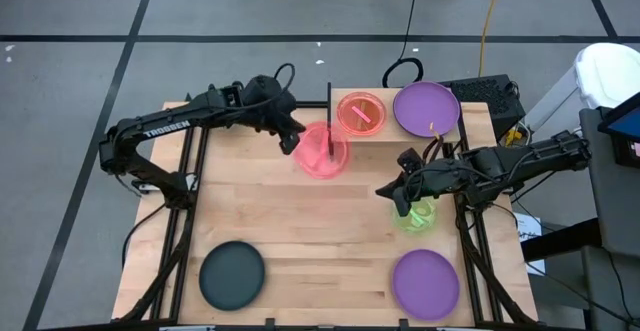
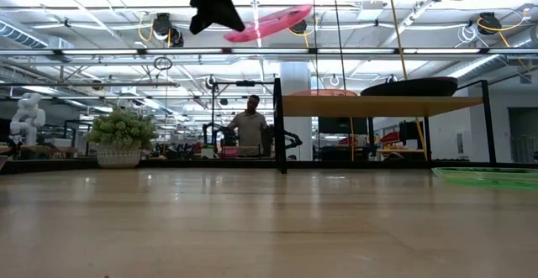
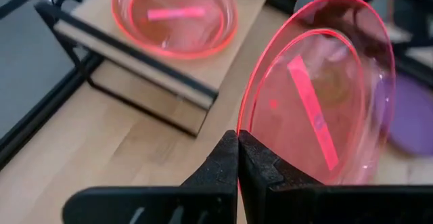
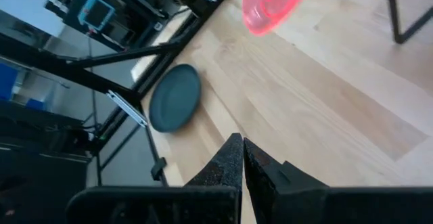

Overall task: Place and stack plates onto a shelf
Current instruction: Stack the pink plate on the pink plate on the shelf

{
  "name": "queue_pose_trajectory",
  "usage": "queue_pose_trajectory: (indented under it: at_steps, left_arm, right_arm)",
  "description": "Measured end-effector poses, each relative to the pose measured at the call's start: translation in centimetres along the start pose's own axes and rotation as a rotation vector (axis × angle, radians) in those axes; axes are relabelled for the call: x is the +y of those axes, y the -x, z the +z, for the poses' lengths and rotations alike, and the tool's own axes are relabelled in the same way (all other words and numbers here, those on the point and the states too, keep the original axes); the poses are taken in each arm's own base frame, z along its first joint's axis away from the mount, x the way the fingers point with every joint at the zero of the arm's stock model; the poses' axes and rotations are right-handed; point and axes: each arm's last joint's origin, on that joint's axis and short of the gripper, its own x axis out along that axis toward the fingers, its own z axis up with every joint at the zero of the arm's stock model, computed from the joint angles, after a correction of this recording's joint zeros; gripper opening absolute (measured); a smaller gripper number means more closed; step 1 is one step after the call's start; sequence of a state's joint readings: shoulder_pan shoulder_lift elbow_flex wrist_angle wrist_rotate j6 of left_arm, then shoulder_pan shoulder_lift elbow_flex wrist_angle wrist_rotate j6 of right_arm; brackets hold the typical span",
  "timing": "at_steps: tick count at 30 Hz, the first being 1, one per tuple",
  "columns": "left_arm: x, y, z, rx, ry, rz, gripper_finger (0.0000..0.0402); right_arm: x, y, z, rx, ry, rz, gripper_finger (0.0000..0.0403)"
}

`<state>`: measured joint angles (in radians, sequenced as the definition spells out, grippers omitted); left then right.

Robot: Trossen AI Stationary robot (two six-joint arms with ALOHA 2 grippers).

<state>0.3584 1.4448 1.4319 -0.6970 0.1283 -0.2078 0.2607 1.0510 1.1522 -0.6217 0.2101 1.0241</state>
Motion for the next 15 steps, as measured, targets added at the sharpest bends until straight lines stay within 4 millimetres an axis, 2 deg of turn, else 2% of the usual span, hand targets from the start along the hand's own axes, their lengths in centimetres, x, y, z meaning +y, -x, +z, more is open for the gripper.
queue_pose_trajectory:
  at_steps: [15]
  left_arm:
    - [-0.2,0.2,1.9,-0.214,0.145,0.019,0.0]
  right_arm:
    - [-0.2,0.4,0.0,0.006,0.141,-0.013,0.0]
